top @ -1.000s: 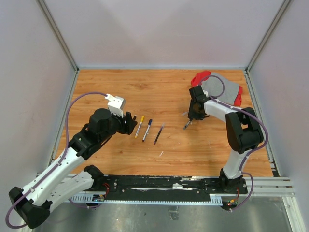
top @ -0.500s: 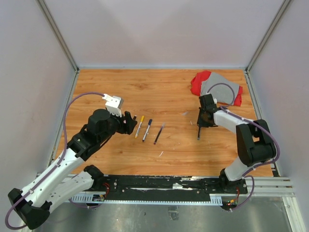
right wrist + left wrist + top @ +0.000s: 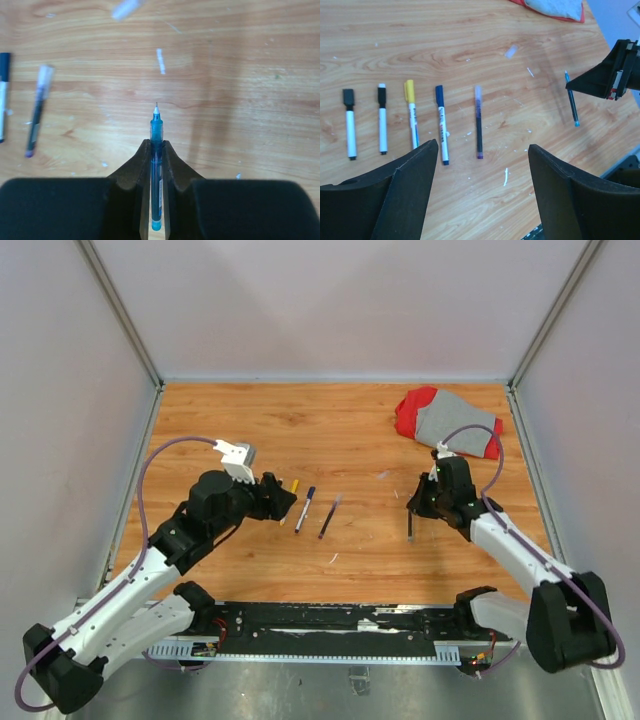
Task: Insert the pens into the pen caps
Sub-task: Pick up the pen from the center of the board.
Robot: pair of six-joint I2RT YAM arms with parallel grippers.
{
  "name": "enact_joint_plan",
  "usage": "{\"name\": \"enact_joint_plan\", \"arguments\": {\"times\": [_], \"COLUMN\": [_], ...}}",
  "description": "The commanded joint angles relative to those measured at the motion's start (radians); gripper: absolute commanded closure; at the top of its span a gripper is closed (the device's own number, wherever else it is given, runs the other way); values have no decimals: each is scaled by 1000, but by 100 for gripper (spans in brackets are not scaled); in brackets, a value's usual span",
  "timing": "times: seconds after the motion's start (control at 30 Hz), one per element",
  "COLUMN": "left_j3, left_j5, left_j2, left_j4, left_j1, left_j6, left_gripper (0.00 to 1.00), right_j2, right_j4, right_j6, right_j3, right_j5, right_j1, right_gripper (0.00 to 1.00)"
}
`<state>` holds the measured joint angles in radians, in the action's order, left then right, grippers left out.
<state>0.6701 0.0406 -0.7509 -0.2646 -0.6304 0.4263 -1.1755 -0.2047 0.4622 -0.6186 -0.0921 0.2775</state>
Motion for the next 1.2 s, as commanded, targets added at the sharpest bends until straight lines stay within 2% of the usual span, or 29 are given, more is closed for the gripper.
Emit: {"name": "enact_joint_plan", "arguments": {"times": [0.0, 0.17, 0.33, 0.67, 0.83, 1.17], "left_j3": [-43, -75, -127, -181, -204, -227], "left_j5": [-56, 12, -4, -83, -137, -141], "left_j2": [-2, -37, -64, -119, -137, -169], "left_j4": [129, 213, 337, 544, 653, 705], "left_j1": [-29, -156, -211, -254, -264, -290], "left_j6": [75, 115, 152, 173, 195, 214], "left_gripper": [21, 21, 22, 23, 24, 26], "right_j2": [135, 241, 308, 373, 367, 353], "right_j4": [88, 141, 188, 394, 474, 590], "right_j6": [1, 55, 115, 260, 331, 432], "right_j3": [61, 95, 95, 124, 144, 178], "right_j5": [-135, -197, -204, -147, -66, 81], "right_j1": [10, 56, 148, 333, 426, 537], "right_gripper": [99, 99, 99, 99, 99, 99]}}
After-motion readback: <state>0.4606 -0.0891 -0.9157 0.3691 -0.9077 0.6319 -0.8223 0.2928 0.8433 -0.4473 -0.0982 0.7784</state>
